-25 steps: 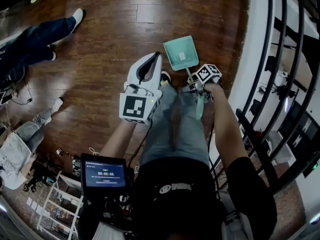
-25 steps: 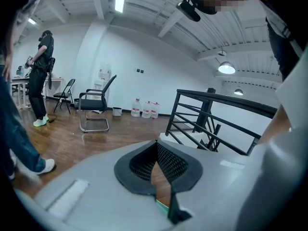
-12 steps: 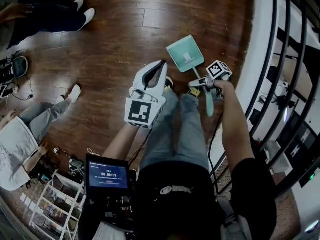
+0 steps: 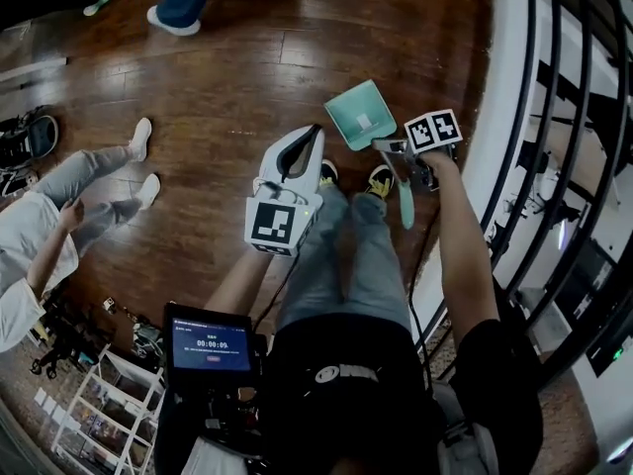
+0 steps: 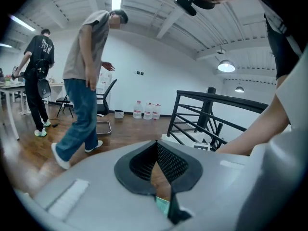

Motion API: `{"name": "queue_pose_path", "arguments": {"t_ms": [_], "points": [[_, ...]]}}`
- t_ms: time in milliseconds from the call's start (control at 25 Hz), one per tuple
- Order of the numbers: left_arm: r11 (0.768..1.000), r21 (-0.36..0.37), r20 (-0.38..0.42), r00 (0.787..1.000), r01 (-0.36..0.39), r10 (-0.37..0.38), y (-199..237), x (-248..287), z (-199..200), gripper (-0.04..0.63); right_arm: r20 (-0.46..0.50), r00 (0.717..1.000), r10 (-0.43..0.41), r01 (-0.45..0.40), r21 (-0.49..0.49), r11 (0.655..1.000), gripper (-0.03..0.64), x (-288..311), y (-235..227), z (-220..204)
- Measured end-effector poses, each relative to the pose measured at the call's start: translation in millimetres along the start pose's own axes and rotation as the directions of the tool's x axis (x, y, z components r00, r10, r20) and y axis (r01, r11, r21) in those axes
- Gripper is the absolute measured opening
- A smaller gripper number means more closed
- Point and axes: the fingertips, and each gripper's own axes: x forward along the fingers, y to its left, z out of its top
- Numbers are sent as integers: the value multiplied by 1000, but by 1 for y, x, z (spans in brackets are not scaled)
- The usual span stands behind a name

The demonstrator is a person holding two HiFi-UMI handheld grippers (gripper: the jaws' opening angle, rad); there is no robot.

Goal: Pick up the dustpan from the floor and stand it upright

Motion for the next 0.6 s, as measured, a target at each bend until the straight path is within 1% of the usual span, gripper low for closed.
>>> {"name": "queue_pose_path", "arguments": {"t_ms": [40,80,120,160,200,240,280,320,400,440,480,600], "points": [[1000,-1,2,1000,-1,1,1,0,5,20,93,995,-30,38,-87,995,502,-15,8,18],[1000,-4,5,1000,-1,1,1,0,11,20,187,981,-59,92,-175,980,498,-34,17,35],[1000,-6,13,1000,2,-2,1,0,18,20,283,956,-78,155,-260,953,487,-54,29,50],[1000,-4,26,1000,5,-5,0,-1,26,20,380,921,-82,220,-336,916,482,-77,44,64],[1000,2,42,999,9,-9,-2,-2,36,20,476,877,-64,278,-395,875,457,-102,63,75],[1000,11,59,998,14,-15,-5,-4,47,20,562,826,-28,325,-437,839,433,-128,85,83],[1000,19,76,997,20,-21,-9,-7,59,20,633,774,17,362,-463,809,408,-154,109,87],[999,27,91,996,25,-27,-14,-11,70,20,688,724,60,390,-479,786,381,-178,133,88],[999,40,113,993,35,-39,-27,-15,91,20,760,637,128,439,-495,749,339,-218,175,84],[998,45,121,992,42,-47,-35,-15,100,20,785,600,156,463,-499,732,308,-234,191,80],[997,51,128,990,49,-55,-45,-15,108,20,804,566,181,484,-502,717,257,-249,205,74],[994,78,154,985,70,-81,-78,-18,137,20,847,475,239,543,-496,678,162,-292,242,52]]}}
